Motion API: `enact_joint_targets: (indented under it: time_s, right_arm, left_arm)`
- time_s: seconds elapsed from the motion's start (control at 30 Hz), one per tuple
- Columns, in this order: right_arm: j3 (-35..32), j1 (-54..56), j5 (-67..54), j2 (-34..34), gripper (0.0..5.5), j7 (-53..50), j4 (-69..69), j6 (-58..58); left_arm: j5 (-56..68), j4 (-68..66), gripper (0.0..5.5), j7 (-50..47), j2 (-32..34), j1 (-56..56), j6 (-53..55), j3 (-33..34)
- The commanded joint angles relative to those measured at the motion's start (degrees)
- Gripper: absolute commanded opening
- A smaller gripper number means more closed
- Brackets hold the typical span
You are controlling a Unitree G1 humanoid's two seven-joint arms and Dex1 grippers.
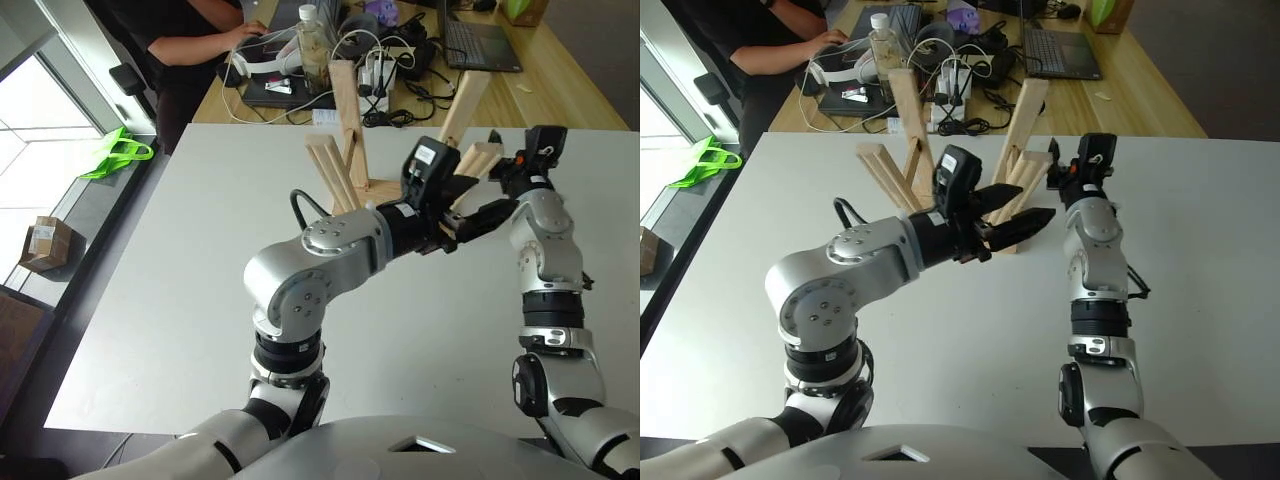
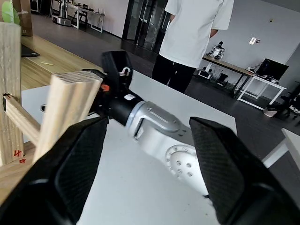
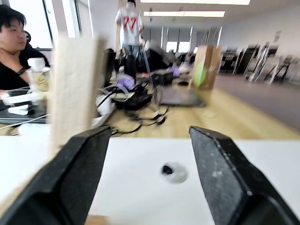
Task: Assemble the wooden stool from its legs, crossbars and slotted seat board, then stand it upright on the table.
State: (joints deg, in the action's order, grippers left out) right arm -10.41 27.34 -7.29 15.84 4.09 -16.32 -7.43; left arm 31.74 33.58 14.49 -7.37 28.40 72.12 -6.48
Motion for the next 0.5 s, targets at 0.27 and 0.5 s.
enact_joint_targets:
  time_s: [0.27, 0.5]
  right_arm:
    - [-2.1, -9.7, -1.2, 6.7, 3.12, 9.2, 2.1, 1.9]
    - [3.0, -11.7, -6.0, 9.2, 3.12, 27.7, -1.4, -3.4]
  left_arm:
    - [24.6, 12.8, 3.22, -3.6, 12.6, 16.7, -1.4, 32.7]
    - [13.8, -2.9, 3.22, -2.9, 37.1, -0.9, -7.0, 36.9]
